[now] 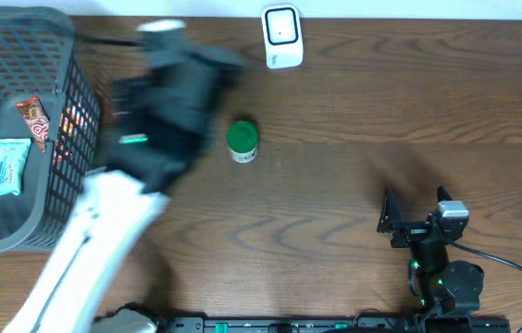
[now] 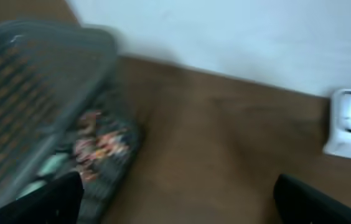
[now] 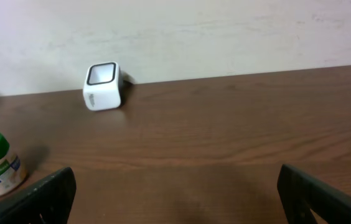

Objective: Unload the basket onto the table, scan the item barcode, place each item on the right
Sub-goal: 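Set the jar down on the table and release it, then reach the left gripper into the basket toward the green wipes pack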

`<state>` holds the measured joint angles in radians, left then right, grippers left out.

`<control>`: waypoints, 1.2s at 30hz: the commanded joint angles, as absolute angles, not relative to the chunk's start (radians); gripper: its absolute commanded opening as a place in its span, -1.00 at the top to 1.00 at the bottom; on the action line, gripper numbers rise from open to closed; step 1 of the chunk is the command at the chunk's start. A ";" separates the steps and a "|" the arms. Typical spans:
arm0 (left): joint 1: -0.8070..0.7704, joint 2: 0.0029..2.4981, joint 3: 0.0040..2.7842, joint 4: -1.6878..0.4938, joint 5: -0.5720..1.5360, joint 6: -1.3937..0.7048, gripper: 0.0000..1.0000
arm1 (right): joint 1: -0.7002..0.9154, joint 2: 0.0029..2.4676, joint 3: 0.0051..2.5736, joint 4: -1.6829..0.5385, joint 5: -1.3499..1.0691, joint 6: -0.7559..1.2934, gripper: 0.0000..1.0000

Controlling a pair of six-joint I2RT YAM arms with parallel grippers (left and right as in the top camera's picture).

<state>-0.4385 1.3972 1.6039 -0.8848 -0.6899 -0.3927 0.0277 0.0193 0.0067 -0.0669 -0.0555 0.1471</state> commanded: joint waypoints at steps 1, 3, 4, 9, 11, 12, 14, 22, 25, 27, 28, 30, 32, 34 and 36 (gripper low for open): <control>-0.186 1.291 1.623 -0.944 -0.377 -0.321 -0.96 | 0.038 0.018 0.006 -0.071 -0.054 0.137 -0.99; 0.000 1.252 1.623 -0.974 -0.239 -0.329 -0.96 | 0.038 0.018 0.006 -0.071 -0.054 0.137 -0.99; 0.087 1.240 1.623 -0.986 -0.190 -0.347 -0.96 | 0.038 0.018 0.006 -0.071 -0.054 0.137 -0.99; 0.381 1.236 1.622 -1.014 -0.101 -0.364 -0.95 | 0.038 0.018 0.006 -0.071 -0.054 0.137 -0.98; 0.450 1.262 1.621 -1.016 -0.101 -0.361 -0.96 | 0.038 0.018 0.006 -0.071 -0.054 0.137 -0.98; 0.469 1.279 1.621 -1.016 -0.101 -0.361 -0.96 | 0.038 0.018 0.006 -0.071 -0.054 0.137 -0.98; 0.495 1.317 1.621 -1.016 -0.101 -0.391 -0.96 | 0.038 0.018 0.006 -0.072 -0.054 0.137 -0.98; 0.534 1.456 1.500 -0.900 -0.103 -0.617 -0.96 | 0.038 0.018 0.006 -0.071 -0.054 0.137 -0.98; 0.538 1.482 1.382 -0.786 -0.158 -0.680 -0.95 | 0.038 0.018 0.006 -0.071 -0.054 0.137 -0.99; 0.544 1.494 1.324 -0.725 -0.157 -0.691 -0.96 | 0.038 0.018 0.006 -0.071 -0.054 0.137 -0.99; 0.547 1.500 1.301 -0.703 -0.158 -0.695 -0.96 | 0.038 0.018 0.006 -0.071 -0.054 0.137 -0.99; 0.556 1.514 1.254 -0.661 -0.158 -0.717 -0.95 | 0.038 0.018 0.006 -0.071 -0.054 0.137 -0.98; 0.570 1.532 1.214 -0.631 -0.158 -0.753 -0.95 | 0.038 0.018 0.006 -0.071 -0.054 0.137 -0.99; 0.589 1.556 1.179 -0.606 -0.157 -0.798 -0.95 | 0.038 0.018 0.006 -0.071 -0.054 0.137 -0.98; 0.609 1.586 1.160 -0.592 -0.157 -0.821 -0.96 | 0.038 0.018 0.006 -0.071 -0.054 0.137 -0.99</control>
